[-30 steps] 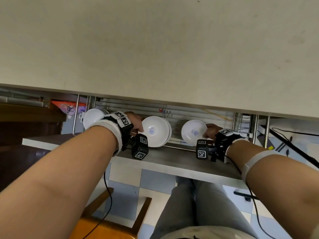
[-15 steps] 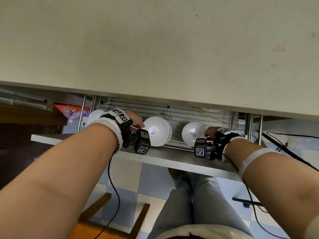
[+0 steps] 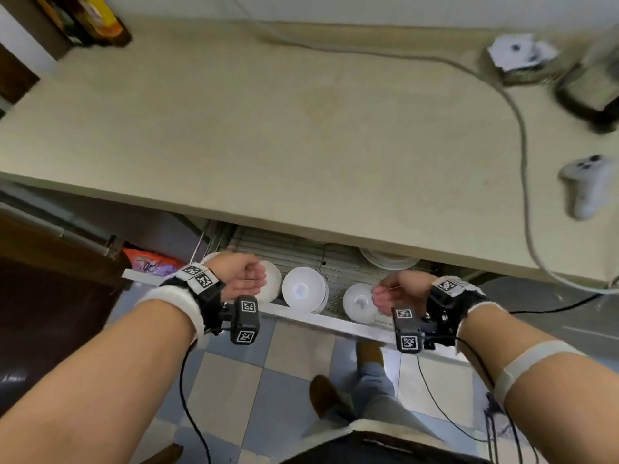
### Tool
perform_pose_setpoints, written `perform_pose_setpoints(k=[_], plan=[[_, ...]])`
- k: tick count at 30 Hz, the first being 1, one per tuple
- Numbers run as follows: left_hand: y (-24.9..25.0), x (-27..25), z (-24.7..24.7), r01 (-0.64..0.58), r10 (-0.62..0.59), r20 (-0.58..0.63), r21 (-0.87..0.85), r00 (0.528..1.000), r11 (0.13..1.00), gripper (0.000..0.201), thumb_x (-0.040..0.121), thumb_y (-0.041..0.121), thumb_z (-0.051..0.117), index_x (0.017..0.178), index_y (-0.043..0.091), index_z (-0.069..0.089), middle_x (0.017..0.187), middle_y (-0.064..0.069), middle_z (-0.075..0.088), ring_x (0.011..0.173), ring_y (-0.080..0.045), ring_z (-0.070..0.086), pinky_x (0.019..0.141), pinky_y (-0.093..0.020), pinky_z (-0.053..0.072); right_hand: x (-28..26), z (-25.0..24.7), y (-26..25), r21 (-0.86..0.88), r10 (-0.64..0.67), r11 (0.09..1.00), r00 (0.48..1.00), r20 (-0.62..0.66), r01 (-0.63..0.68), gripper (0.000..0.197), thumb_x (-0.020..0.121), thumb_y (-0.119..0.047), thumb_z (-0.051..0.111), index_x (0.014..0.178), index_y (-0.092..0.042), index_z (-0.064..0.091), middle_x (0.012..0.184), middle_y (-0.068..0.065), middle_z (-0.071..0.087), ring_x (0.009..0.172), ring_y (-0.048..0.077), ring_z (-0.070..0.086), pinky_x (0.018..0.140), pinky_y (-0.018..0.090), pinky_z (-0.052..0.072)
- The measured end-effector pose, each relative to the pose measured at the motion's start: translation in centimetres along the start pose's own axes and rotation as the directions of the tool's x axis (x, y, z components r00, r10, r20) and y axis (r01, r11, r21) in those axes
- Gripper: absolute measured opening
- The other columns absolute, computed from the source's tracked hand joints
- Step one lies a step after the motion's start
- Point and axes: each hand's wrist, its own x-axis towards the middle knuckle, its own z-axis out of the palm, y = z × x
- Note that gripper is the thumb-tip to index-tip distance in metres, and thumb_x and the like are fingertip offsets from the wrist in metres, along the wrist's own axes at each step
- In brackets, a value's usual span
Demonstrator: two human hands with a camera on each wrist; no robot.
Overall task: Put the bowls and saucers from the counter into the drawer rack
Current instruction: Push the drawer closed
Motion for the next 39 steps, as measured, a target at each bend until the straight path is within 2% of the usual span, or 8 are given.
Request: perform_pose_setpoints(k=[5, 9, 15, 20, 24, 27, 34, 39], plan=[[-4.5, -0.1, -1.6, 0.162, -0.161, -0.022, 0.169, 0.987, 0.972, 0.035, 0.099, 0.027, 0.054, 0.092, -0.006, 0.064, 0.064, -0.015, 0.074, 0.06, -0.029, 0.073, 0.065, -0.034, 0.052, -3.2, 0.9, 3.6, -0.181, 0.079, 0.981, 0.995, 0.069, -0.066, 0.029, 0.098, -0.015, 0.041, 0.095, 0.005, 0.062, 0.068, 0.013, 0.075, 0.058, 0.023, 0.073, 0.052, 0.026, 0.057], [-6.1, -0.7, -0.8, 0.155, -0.159, 0.041, 0.092, 0.986, 0.984, 0.039, 0.104, 0.019, 0.043, 0.124, -0.015, 0.049, 0.118, -0.031, 0.068, 0.105, -0.039, 0.069, 0.084, -0.045, 0.056, -3.9, 1.3, 5.0, -0.18, 0.088, 0.981, 0.995, 0.047, -0.078, 0.022, 0.098, -0.01, 0.041, 0.094, 0.002, 0.058, 0.064, 0.009, 0.075, 0.056, 0.019, 0.072, 0.049, 0.023, 0.055], [-7.0, -0.7, 0.7, 0.047, -0.027, 0.125, -0.157, 0.992, 0.986, 0.034, 0.102, -0.004, 0.028, 0.129, -0.009, 0.047, 0.125, -0.033, 0.061, 0.117, -0.041, 0.061, 0.104, -0.046, 0.046, -5.1, 0.8, 4.8, -0.084, 0.041, 0.996, 0.999, -0.001, -0.041, 0.036, 0.097, -0.007, 0.043, 0.121, 0.013, 0.06, 0.124, 0.023, 0.068, 0.12, 0.035, 0.063, 0.086, 0.041, 0.053], [-5.7, -0.7, 0.7, 0.083, -0.034, 0.168, -0.294, 0.985, 0.952, 0.031, 0.1, 0.002, 0.035, 0.125, -0.011, 0.048, 0.123, -0.031, 0.064, 0.123, -0.04, 0.059, 0.111, -0.048, 0.042, -5.9, 1.5, 4.0, 0.042, -0.041, 0.998, 0.999, -0.033, 0.043, 0.037, 0.094, 0.0, 0.046, 0.129, 0.013, 0.053, 0.133, 0.029, 0.055, 0.086, 0.029, 0.062, 0.055, 0.026, 0.059], [-3.9, -0.6, 1.1, 0.077, 0.008, 0.187, -0.441, 0.982, 0.894, 0.044, 0.099, 0.009, 0.044, 0.139, -0.005, 0.036, 0.129, -0.036, 0.059, 0.118, -0.043, 0.062, 0.108, -0.051, 0.044, -5.2, 1.1, 4.2, 0.216, -0.076, 0.973, 0.997, -0.035, 0.082, 0.028, 0.083, -0.002, 0.057, 0.109, 0.008, 0.06, 0.137, 0.027, 0.056, 0.112, 0.037, 0.059, 0.104, 0.053, 0.048], [-2.8, 0.1, 1.7, 0.092, 0.035, 0.204, -0.578, 0.978, 0.811, 0.068, 0.099, 0.023, 0.049, 0.152, -0.003, 0.018, 0.14, -0.033, 0.052, 0.123, -0.044, 0.058, 0.11, -0.051, 0.042, -4.7, 1.4, 4.7, 0.567, -0.096, 0.816, 0.994, -0.057, 0.111, 0.027, 0.084, -0.006, 0.05, 0.107, 0.006, 0.059, 0.135, 0.026, 0.059, 0.12, 0.044, 0.06, 0.094, 0.062, 0.051], [-0.4, 1.7, 3.3, 0.046, 0.096, 0.135, -0.781, 0.986, 0.623, 0.095, 0.088, 0.055, 0.06, 0.158, 0.017, 0.01, 0.156, -0.027, 0.032, 0.122, -0.054, 0.053, 0.102, -0.063, 0.044, -3.1, 1.1, 4.6, 0.933, -0.216, 0.293, 0.965, -0.15, 0.211, 0.074, 0.096, -0.036, 0.051, 0.153, -0.005, 0.015, 0.145, 0.03, 0.045, 0.118, 0.047, 0.059, 0.103, 0.06, 0.045], [1.9, 2.0, 4.0, 0.054, 0.069, 0.122, -0.786, 0.99, 0.616, 0.114, 0.078, 0.061, 0.069, 0.159, 0.015, 0.005, 0.16, -0.026, 0.025, 0.129, -0.052, 0.048, 0.096, -0.062, 0.048, -2.1, -0.4, 3.8, 0.963, -0.258, 0.169, 0.953, -0.16, 0.207, 0.095, 0.088, -0.056, 0.056, 0.156, -0.011, 0.008, 0.153, 0.028, 0.035, 0.121, 0.051, 0.056, 0.104, 0.059, 0.045]])
